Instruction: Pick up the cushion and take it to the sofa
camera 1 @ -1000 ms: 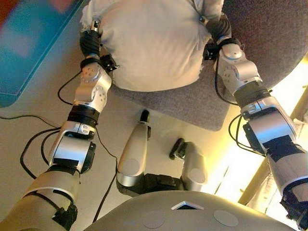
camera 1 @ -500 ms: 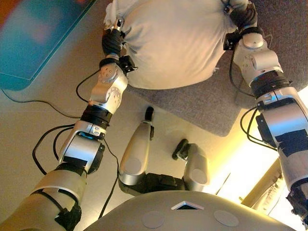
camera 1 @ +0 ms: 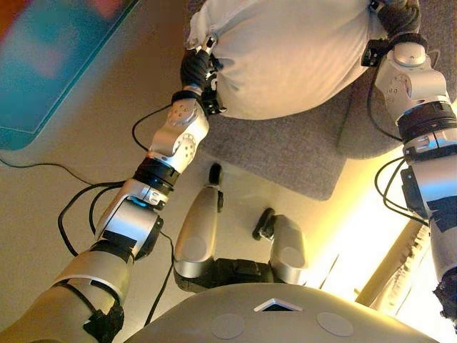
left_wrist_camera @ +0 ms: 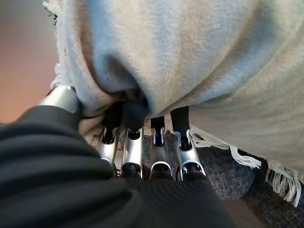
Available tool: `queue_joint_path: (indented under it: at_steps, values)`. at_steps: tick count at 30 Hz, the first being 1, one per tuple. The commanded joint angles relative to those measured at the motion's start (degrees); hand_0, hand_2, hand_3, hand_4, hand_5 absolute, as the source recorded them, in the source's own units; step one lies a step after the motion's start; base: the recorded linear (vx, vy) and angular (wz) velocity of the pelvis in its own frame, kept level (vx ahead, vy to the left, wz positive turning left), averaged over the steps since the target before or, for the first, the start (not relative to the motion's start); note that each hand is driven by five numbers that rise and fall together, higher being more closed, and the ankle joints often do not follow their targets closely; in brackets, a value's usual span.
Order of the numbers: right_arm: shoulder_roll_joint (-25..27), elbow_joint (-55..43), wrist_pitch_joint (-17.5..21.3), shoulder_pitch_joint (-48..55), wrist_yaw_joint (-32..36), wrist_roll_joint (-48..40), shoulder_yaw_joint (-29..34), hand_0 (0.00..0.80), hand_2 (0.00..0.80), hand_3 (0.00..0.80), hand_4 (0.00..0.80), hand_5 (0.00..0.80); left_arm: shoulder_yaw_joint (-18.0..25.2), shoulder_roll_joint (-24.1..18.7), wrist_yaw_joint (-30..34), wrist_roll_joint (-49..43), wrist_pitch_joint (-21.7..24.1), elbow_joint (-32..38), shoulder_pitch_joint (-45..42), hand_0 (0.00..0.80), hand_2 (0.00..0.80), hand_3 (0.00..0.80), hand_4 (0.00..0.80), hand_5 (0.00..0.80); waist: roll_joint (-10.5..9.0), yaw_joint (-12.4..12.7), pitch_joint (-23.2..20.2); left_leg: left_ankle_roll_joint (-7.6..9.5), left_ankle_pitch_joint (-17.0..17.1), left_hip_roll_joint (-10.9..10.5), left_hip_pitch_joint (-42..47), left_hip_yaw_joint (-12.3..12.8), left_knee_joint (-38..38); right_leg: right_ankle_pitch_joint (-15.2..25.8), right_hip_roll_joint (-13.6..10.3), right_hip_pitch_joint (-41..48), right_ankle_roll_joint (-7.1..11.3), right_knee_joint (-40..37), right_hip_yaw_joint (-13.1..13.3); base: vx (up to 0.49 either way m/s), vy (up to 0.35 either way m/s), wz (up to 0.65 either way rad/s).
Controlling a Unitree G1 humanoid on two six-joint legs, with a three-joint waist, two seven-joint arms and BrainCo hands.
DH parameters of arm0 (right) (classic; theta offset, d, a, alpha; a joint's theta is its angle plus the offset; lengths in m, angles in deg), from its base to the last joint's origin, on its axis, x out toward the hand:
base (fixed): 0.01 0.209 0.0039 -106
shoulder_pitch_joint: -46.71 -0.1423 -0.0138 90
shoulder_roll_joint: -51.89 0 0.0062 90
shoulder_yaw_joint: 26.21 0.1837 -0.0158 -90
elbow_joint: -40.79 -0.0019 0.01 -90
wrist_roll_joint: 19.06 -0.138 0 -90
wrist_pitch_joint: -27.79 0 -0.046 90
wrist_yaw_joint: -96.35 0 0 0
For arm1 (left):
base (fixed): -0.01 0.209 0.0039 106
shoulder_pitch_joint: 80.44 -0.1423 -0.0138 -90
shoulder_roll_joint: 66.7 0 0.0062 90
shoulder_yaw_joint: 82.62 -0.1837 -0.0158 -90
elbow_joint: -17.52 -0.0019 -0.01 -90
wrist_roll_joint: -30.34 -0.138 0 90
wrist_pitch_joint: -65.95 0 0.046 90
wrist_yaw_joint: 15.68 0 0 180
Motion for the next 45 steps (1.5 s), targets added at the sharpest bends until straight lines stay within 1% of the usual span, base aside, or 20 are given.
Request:
queue_joint_path:
  at_steps: [1, 2, 6, 12, 17, 19, 21, 23, 27, 28, 31, 34, 37, 38, 41, 45]
  values:
    - [0.7, -1.2, 1.4, -7.0, 5.2, -2.1, -2.2, 0.000, 0.000, 0.000, 0.000, 0.000, -1.0, 2.6, -0.4, -2.8, 1.2, 0.8, 5.6, 0.166, 0.166, 0.166, 0.166, 0.166, -0.43, 0.5, -3.6, -4.03, -5.4, 4.8, 1.6, 0.8, 5.3, 16.5, -2.1, -4.4, -2.17, -6.3, 1.8, 0.000, 0.000, 0.00]
    - [-0.1, 0.5, 1.4, -6.8, 5.4, -2.0, -2.5, 0.000, 0.000, 0.000, 0.000, 0.000, -0.7, 2.6, -0.6, -1.5, 0.1, -0.6, 6.0, 0.000, 0.000, 0.000, 0.000, 0.000, -0.25, 0.7, -3.2, -3.93, -5.2, 4.7, 1.3, 0.7, 5.1, 16.7, -2.2, -4.8, -2.21, -6.1, 1.6, -0.043, -0.019, 0.04]
    - [-1.9, 3.1, 2.0, -7.3, 3.9, -1.6, -2.5, 0.000, 0.000, 0.000, 0.000, 0.000, -0.5, 2.7, -0.4, -1.3, 0.8, -2.7, 7.1, 0.000, 0.000, 0.000, 0.000, 0.000, 0.38, 1.0, -2.3, -3.74, -4.5, 4.2, 1.1, 0.4, 4.3, 17.3, -2.3, -5.1, -2.13, -6.3, 1.2, -0.063, -0.005, 0.09]
    - [-1.9, 4.3, 2.5, -7.5, 2.7, -2.1, -1.8, 0.000, 0.000, 0.000, 0.000, 0.000, 0.1, 2.2, -0.1, -0.3, 1.3, -3.6, 7.4, 0.000, 0.000, 0.000, 0.000, 0.000, 0.84, 1.2, -1.9, -3.74, -4.2, 3.9, 1.4, 0.4, 3.5, 17.9, -2.6, -5.0, -1.93, -6.6, 0.7, -0.016, 0.007, 0.04]
    - [0.0, 1.0, 3.3, -5.3, -0.5, -4.3, 1.1, 0.000, 0.000, 0.000, 0.000, 0.000, 1.9, -0.1, 0.4, 0.7, 2.7, -0.3, 5.0, 0.000, 0.000, 0.000, 0.000, 0.000, 0.83, 1.3, -2.2, -3.90, -4.0, 3.6, 2.8, 0.1, 2.2, 18.6, -2.8, -4.2, -1.52, -7.5, 0.6, 0.018, -0.015, 0.06]
    - [0.9, -0.7, 4.7, -4.2, -3.0, -3.2, 2.0, 0.000, 0.000, 0.000, 0.000, 0.000, 2.9, -1.4, 0.1, 0.3, 3.5, 1.7, 3.2, 0.000, 0.000, 0.000, 0.000, 0.000, 0.74, 1.6, -2.6, -3.95, -3.9, 3.5, 3.3, 0.0, 1.7, 18.9, -2.8, -3.6, -1.37, -8.3, 0.3, 0.020, -0.040, 0.06]
    - [2.5, -4.3, 5.5, -2.5, -6.0, -2.3, 2.8, 0.000, 0.000, 0.000, 0.000, 0.000, 4.2, -3.4, 0.7, 0.2, 4.1, 4.3, 0.1, 0.000, 0.000, 0.000, 0.000, 0.000, 0.63, 1.8, -3.0, -3.98, -3.9, 3.3, 3.9, -0.1, 1.2, 19.0, -2.8, -2.8, -1.26, -9.1, 0.1, 0.033, -0.035, 0.06]
    - [3.8, -7.9, 6.5, -0.9, -7.2, -2.0, 4.3, 0.000, 0.000, 0.000, 0.000, 0.000, 5.4, -5.3, 1.7, -0.4, 4.9, 6.6, -3.3, 0.000, 0.000, 0.000, 0.000, 0.000, 0.65, 2.1, -3.6, -3.94, -4.0, 3.2, 4.6, -0.2, 0.7, 19.2, -2.8, -2.0, -1.25, -9.7, 0.0, 0.052, -0.028, 0.02]
    - [5.6, -13.4, 6.8, 3.3, -4.7, -0.7, 6.5, 0.000, 0.000, 0.000, 0.000, 0.000, 8.5, -8.2, 4.6, 0.7, 5.6, 9.7, -10.1, 0.000, 0.000, 0.000, 0.000, 0.000, 0.70, 2.8, -5.2, -3.87, -3.7, 2.6, 6.9, -0.4, -1.3, 20.0, -3.0, 0.0, -0.93, -11.4, -0.3, 0.083, -0.030, 0.01]
    - [6.6, -16.1, 6.8, 5.7, -3.5, -0.2, 7.5, 0.000, 0.000, 0.000, 0.000, 0.000, 10.2, -8.9, 6.0, 1.3, 6.1, 10.8, -13.4, 0.000, 0.000, 0.000, 0.000, 0.000, 0.63, 3.0, -6.1, -3.81, -3.4, 2.4, 8.1, -0.3, -2.7, 20.4, -2.9, 1.0, -0.67, -12.4, -0.4, 0.107, -0.035, -0.02]
    - [6.9, -21.5, 8.6, 11.4, -3.3, 1.4, 10.1, 0.000, 0.000, 0.000, 0.000, 0.000, 13.4, -9.2, 7.6, 1.0, 6.9, 13.6, -19.9, 0.000, 0.000, 0.000, 0.000, 0.000, 0.56, 3.2, -7.9, -3.55, -2.6, 2.0, 10.5, -0.2, -5.6, 21.1, -2.4, 3.1, -0.37, -14.4, -0.4, 0.098, -0.029, 0.11]
    - [6.4, -27.4, 11.4, 15.8, -8.0, 7.2, 12.9, 0.000, 0.000, 0.000, 0.000, 0.000, 15.5, -9.2, 8.6, -1.0, 7.7, 15.6, -24.2, 0.000, 0.000, 0.000, 0.000, 0.000, 0.84, 3.1, -9.8, -3.39, -1.4, 1.9, 12.3, 0.2, -8.4, 22.1, -1.9, 4.7, -0.27, -16.6, -0.8, 0.058, -0.023, 0.10]
    - [5.3, -34.3, 11.5, 18.9, -10.4, 8.9, 15.3, 0.000, 0.000, 0.000, 0.000, 0.000, 16.9, -9.9, 9.6, -3.1, 8.0, 17.9, -27.1, 0.000, 0.000, 0.000, 0.000, 0.000, 1.22, 3.1, -11.3, -3.51, -0.9, 2.0, 13.8, 0.5, -10.3, 22.2, -1.4, 6.2, -0.34, -18.6, -1.2, 0.001, -0.030, 0.03]
    - [4.9, -36.0, 11.1, 20.2, -10.1, 8.9, 15.9, 0.000, 0.000, 0.000, 0.000, 0.000, 17.3, -9.9, 10.1, -3.0, 7.8, 18.6, -27.9, 0.000, 0.000, 0.000, 0.000, 0.000, 1.20, 3.1, -11.9, -3.59, -0.8, 2.0, 14.0, 0.6, -10.7, 22.1, -1.2, 6.7, -0.34, -19.3, -1.3, -0.024, -0.039, -0.02]
    - [3.2, -41.7, 10.1, 25.4, -5.5, 5.8, 16.8, 0.000, 0.000, 0.000, 0.000, 0.000, 18.9, -9.5, 13.6, -2.4, 7.4, 21.4, -30.8, 0.000, 0.000, 0.000, 0.000, 0.000, 1.00, 2.7, -13.6, -3.74, -0.5, 2.1, 15.0, 0.8, -11.6, 22.3, -0.8, 7.8, -0.35, -20.7, -1.4, -0.022, -0.039, -0.02]
    - [-1.5, -48.2, 9.8, 36.7, 3.3, 5.8, 16.5, 0.000, 0.000, 0.000, 0.000, 0.000, 19.4, -6.5, 17.5, 0.6, 6.8, 25.2, -36.0, 0.000, 0.000, 0.000, 0.000, 0.000, 0.76, 1.6, -16.7, -3.71, 0.1, 2.7, 17.4, 1.3, -13.9, 22.9, 0.1, 8.9, -0.37, -22.1, -1.3, 0.016, -0.029, -0.10]
